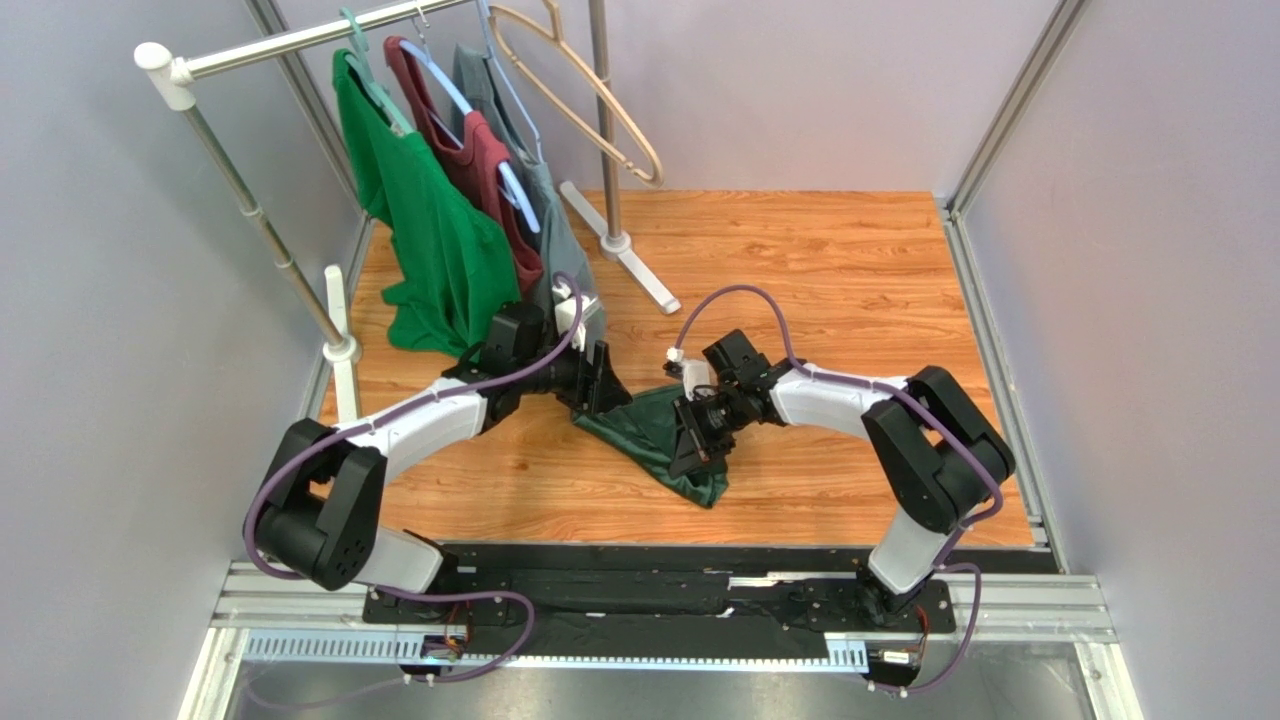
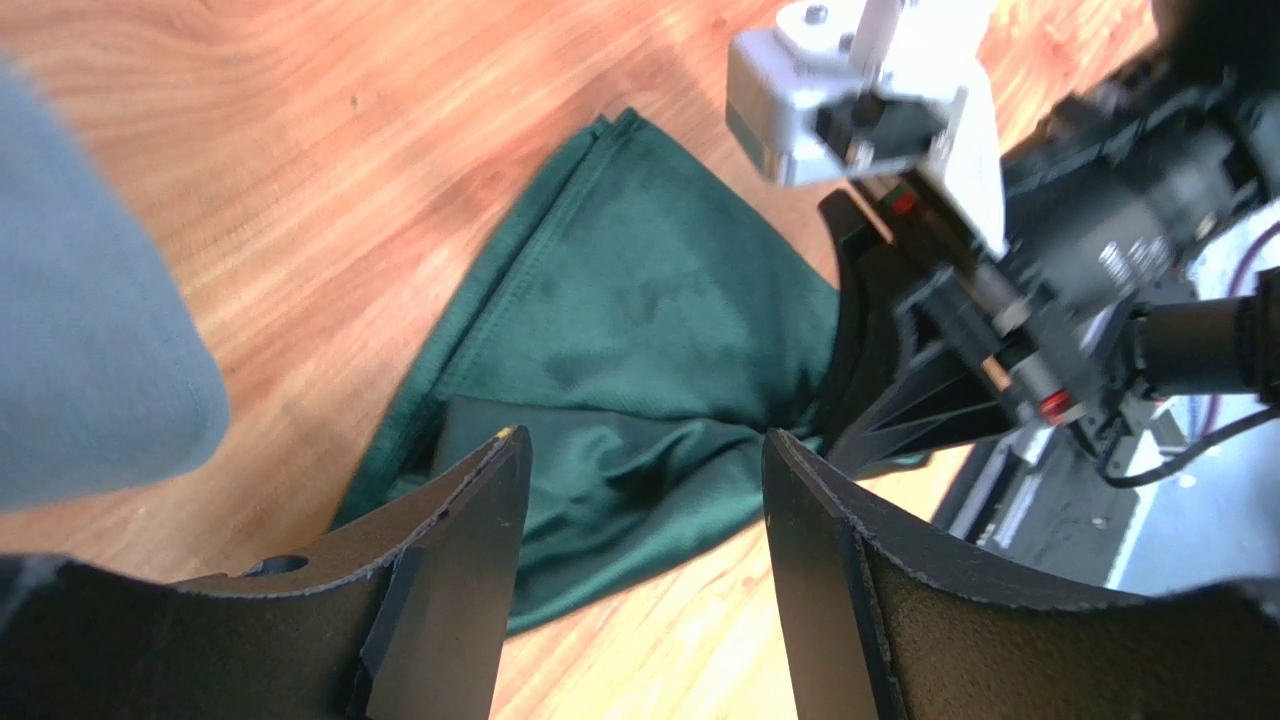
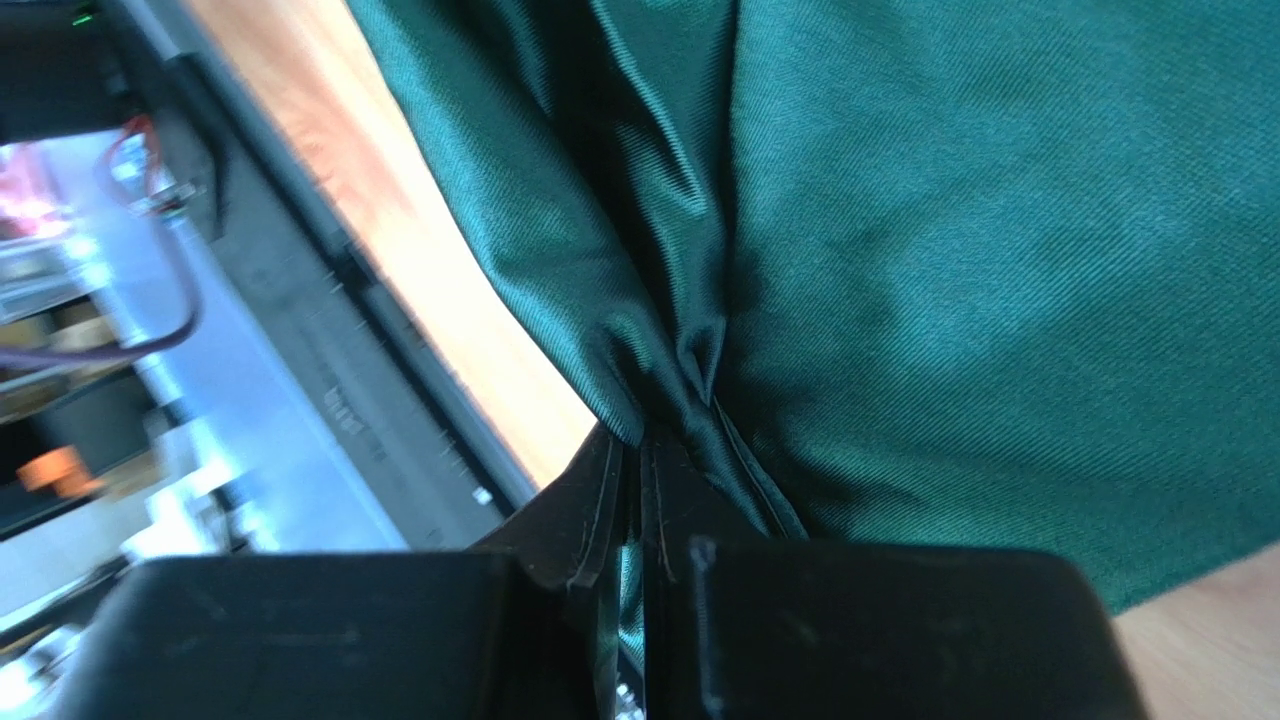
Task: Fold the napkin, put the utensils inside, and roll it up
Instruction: Roll the napkin with the utensil
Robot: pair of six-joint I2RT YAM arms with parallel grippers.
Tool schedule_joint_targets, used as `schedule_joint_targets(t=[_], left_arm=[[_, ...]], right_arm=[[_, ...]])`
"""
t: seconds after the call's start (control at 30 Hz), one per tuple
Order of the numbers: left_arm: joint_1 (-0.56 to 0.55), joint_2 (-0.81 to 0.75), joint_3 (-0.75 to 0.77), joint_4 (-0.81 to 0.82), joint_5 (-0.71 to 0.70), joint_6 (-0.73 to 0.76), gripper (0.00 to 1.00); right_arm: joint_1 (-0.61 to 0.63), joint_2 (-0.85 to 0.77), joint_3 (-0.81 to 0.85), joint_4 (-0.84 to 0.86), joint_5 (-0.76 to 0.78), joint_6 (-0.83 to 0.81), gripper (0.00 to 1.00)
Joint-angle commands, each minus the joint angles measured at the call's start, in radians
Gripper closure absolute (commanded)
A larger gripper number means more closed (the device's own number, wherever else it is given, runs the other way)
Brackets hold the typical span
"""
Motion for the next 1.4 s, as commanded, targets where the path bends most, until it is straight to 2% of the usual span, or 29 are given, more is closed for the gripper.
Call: schedule_joint_targets(t=[0.0, 0.23, 0.57, 0.73, 1.17, 1.37], left_arm=[[0.007, -0.020, -0.085, 0.174, -0.008, -0.011, 0.33], [0.013, 0.016, -0.151, 0.312, -0.037, 0.007, 0.33], [0.019, 0.017, -0.225, 0.405, -0.016, 0.006, 0.33], [0.020, 0.074, -0.243, 0.473, 0.035, -0.023, 0.34], [0.020, 0.177, -0.209, 0.581, 0.001, -0.068, 0.36], [0.020, 0.223, -0.214, 0.688, 0.061, -0.103, 0.36]], right_arm=[[-0.040, 0.069, -0.043, -0.091, -0.110, -0.028, 1.00], [-0.127, 0.105, -0.037, -0.089, -0.170, -0.020, 1.00], [-0.203, 0.184, 0.015, -0.155, -0.167, -0.031, 1.00], [-0.213, 0.211, 0.047, -0.189, -0.154, -0.050, 1.00], [-0.213, 0.224, 0.079, -0.246, -0.098, -0.073, 1.00], [-0.212, 0.233, 0.095, -0.263, -0.081, -0.082, 1.00]])
